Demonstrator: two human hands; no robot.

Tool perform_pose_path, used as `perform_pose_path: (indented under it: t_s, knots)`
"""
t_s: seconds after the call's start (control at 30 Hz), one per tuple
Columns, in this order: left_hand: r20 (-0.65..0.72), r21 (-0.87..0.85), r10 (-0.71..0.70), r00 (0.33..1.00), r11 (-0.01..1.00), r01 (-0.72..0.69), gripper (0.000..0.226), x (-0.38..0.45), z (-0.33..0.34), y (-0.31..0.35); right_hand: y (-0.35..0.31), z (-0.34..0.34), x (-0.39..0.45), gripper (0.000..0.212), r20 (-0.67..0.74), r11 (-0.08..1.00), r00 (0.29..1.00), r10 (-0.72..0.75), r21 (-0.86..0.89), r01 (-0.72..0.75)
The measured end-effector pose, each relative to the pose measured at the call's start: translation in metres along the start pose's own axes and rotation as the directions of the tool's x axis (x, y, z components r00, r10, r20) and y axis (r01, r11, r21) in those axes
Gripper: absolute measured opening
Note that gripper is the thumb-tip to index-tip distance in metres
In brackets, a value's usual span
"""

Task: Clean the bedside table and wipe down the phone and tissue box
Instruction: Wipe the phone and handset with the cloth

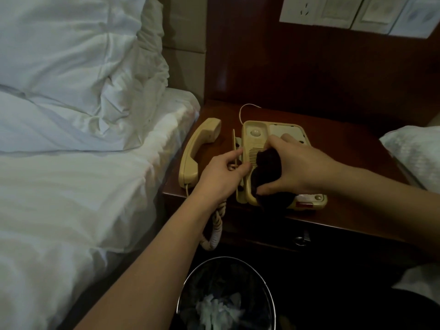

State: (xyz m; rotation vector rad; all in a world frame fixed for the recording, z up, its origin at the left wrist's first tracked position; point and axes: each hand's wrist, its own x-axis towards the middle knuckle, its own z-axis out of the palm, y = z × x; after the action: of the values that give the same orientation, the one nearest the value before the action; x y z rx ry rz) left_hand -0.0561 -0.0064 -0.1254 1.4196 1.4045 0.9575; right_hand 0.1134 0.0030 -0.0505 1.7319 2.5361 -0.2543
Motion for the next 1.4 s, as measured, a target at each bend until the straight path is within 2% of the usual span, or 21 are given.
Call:
perform_pose_path:
  t_s: [0.17, 0.3, 0.43, 0.53, 0.57, 0.63, 0.7, 0.73, 0.83, 1.0, 1.07, 1.13, 1.17, 1.27, 1.33, 1.4]
  knots:
    - [0.016, 0.021, 0.013, 1.0, 1.0, -0.014, 0.049, -0.001, -0.001, 0.002, 0.002, -0.009, 0.003, 0.087, 0.096, 1.0, 0.995, -0.012, -0.001, 0.012]
    - [-0.001, 0.005, 0.006, 1.0, 1.0, -0.006, 0.049, 0.001, -0.001, 0.0, 0.005, 0.003, 0.0, 0.082, -0.041, 0.999, 0.999, -0.014, 0.04, 0.016]
    - [0.003, 0.0, -0.005, 1.0, 1.0, 0.005, 0.05, 0.002, -0.002, -0.002, 0.006, 0.019, -0.01, 0.081, -0.198, 0.994, 0.977, 0.073, 0.092, -0.056]
    - [0.022, 0.002, -0.01, 1.0, 1.0, 0.01, 0.05, 0.001, -0.002, -0.001, 0.003, 0.035, -0.012, 0.066, -0.336, 0.982, 0.933, 0.131, 0.175, -0.074]
    - [0.027, 0.004, -0.005, 1.0, 1.0, 0.005, 0.05, 0.0, -0.002, 0.001, 0.003, 0.034, -0.012, 0.065, -0.33, 0.976, 0.935, 0.129, 0.211, -0.06]
    - [0.022, 0.004, 0.01, 1.0, 1.0, -0.01, 0.049, -0.001, -0.002, 0.003, 0.004, 0.024, -0.01, 0.071, -0.179, 0.974, 0.98, 0.087, 0.222, -0.046]
    - [0.021, -0.02, -0.001, 1.0, 1.0, 0.002, 0.051, -0.002, -0.001, 0.003, 0.003, 0.009, -0.009, 0.079, -0.013, 0.993, 0.999, 0.041, 0.11, -0.039]
    - [0.02, -0.025, -0.009, 1.0, 1.0, 0.01, 0.051, -0.002, 0.0, 0.003, 0.002, 0.006, -0.008, 0.082, 0.008, 0.998, 0.999, 0.036, 0.046, -0.036]
    - [0.002, -0.018, -0.002, 1.0, 1.0, 0.002, 0.05, -0.002, 0.001, 0.002, -0.005, 0.007, -0.006, 0.08, -0.08, 0.999, 0.996, 0.037, 0.007, -0.037]
    - [0.012, -0.028, -0.002, 1.0, 1.0, 0.002, 0.05, 0.0, -0.001, 0.001, -0.005, 0.027, -0.013, 0.07, -0.282, 0.97, 0.94, 0.191, 0.198, -0.137]
    - [0.007, -0.018, 0.006, 1.0, 1.0, -0.006, 0.05, 0.0, -0.001, 0.003, -0.005, 0.022, -0.013, 0.072, -0.192, 0.972, 0.967, 0.166, 0.195, -0.128]
    - [-0.002, -0.016, 0.006, 1.0, 1.0, -0.006, 0.05, 0.0, 0.0, 0.003, -0.009, 0.01, -0.01, 0.077, -0.044, 0.992, 0.993, 0.109, 0.075, -0.105]
    - [-0.001, -0.014, 0.006, 1.0, 1.0, -0.006, 0.05, 0.0, 0.0, 0.003, -0.012, 0.005, -0.009, 0.079, -0.017, 0.996, 0.995, 0.093, 0.003, -0.093]
    - [0.011, -0.011, 0.0, 1.0, 1.0, 0.0, 0.049, 0.001, 0.0, 0.002, -0.019, 0.003, -0.006, 0.082, -0.112, 0.99, 0.991, 0.074, -0.114, -0.087]
    - [0.014, -0.017, -0.005, 1.0, 1.0, 0.006, 0.049, 0.002, -0.001, 0.002, -0.021, 0.008, -0.006, 0.08, -0.222, 0.989, 0.971, 0.086, -0.099, -0.11]
    - [0.009, 0.001, -0.004, 1.0, 1.0, 0.004, 0.05, 0.002, 0.0, 0.003, -0.019, 0.008, -0.008, 0.077, -0.234, 0.988, 0.963, 0.134, -0.048, -0.149]
